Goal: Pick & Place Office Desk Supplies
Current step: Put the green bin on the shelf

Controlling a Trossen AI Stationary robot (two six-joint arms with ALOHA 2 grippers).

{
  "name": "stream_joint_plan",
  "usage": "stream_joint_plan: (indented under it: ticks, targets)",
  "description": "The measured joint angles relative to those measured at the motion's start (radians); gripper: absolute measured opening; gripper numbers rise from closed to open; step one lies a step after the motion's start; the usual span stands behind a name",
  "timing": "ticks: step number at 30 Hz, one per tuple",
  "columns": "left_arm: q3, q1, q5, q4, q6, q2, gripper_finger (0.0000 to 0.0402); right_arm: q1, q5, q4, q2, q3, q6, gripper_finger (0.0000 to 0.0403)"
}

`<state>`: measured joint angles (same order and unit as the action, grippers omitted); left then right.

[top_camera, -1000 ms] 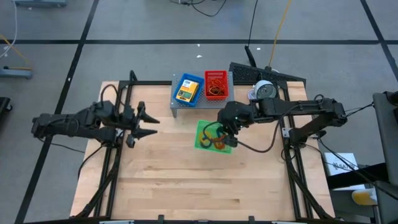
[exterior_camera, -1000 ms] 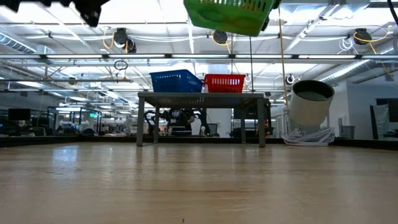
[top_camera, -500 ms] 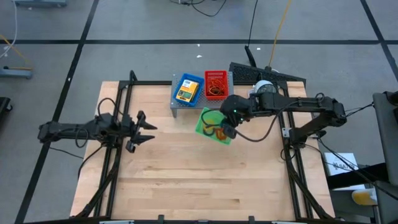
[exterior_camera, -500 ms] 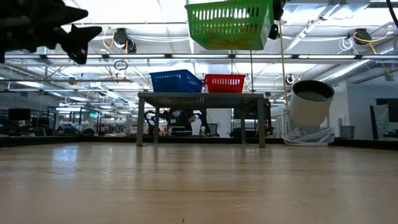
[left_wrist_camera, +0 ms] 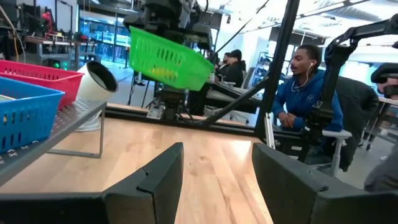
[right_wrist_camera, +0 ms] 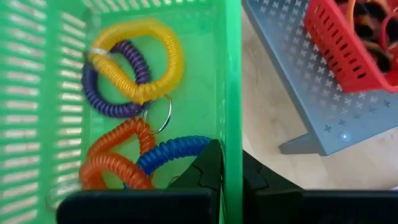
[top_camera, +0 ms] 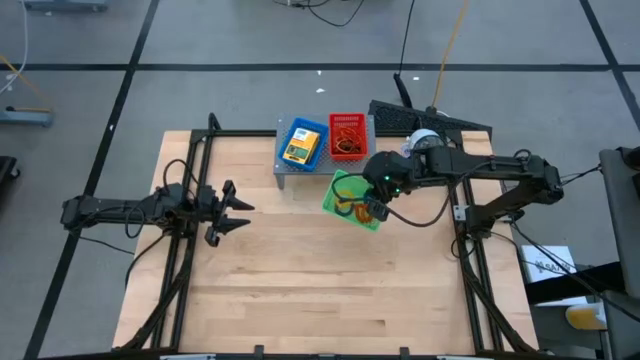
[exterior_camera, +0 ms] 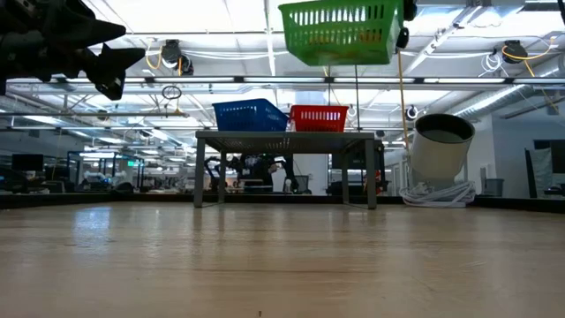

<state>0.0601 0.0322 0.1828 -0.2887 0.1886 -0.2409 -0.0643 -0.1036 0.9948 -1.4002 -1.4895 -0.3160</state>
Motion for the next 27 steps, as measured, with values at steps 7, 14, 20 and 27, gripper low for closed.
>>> stream_joint_plan:
  ticks: [7, 14, 20, 27]
  targets:
    - [0.0, 0.0, 0.0, -0.001, -0.001, 0.0, 0.02, -0.012, 0.0, 0.004, 0.085, 0.0, 0.049, 0.0]
    - [0.0, 0.0, -0.001, 0.0, -0.002, -0.001, 0.02, -0.088, -0.003, 0.032, 0.186, 0.0, -0.022, 0.0]
    - [0.0, 0.0, 0.0, 0.0, -0.002, -0.001, 0.02, -0.242, -0.006, 0.058, 0.187, 0.0, -0.109, 0.0]
    - [0.0, 0.0, -0.001, 0.0, -0.002, -0.001, 0.02, -0.42, 0.0, 0.04, 0.118, -0.03, -0.233, 0.0]
